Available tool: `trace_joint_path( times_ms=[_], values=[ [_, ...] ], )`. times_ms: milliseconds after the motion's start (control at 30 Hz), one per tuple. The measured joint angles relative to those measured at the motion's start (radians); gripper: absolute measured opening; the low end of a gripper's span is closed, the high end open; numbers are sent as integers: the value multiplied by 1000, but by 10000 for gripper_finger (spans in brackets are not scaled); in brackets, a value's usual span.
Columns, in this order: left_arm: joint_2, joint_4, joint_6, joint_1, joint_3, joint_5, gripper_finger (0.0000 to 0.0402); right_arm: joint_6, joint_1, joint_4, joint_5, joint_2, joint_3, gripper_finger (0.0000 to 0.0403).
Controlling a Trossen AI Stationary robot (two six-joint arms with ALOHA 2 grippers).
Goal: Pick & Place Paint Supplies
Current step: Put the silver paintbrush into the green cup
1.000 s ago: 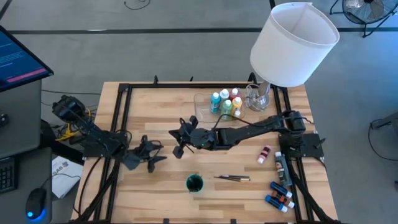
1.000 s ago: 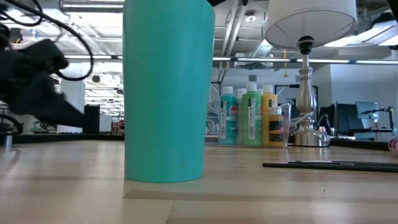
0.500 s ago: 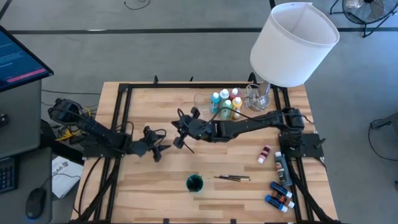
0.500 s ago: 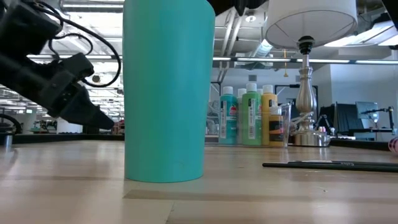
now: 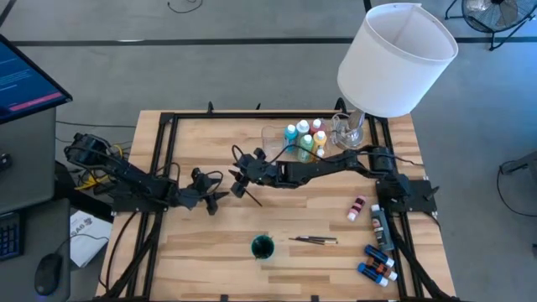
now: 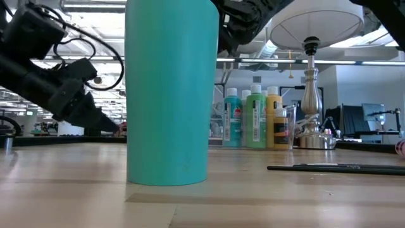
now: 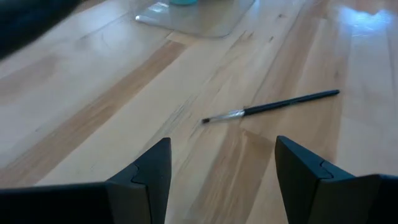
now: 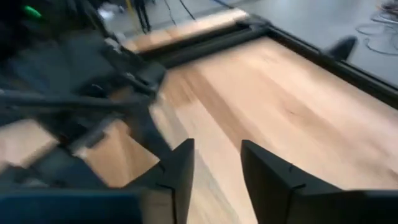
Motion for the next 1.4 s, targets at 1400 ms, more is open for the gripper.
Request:
trace_joint_path(
  times_ms=[1400],
  values=[
    [-1, 18, -127, -272, -60, -193, 186, 56, 113, 157, 238, 157, 6, 149]
  ],
)
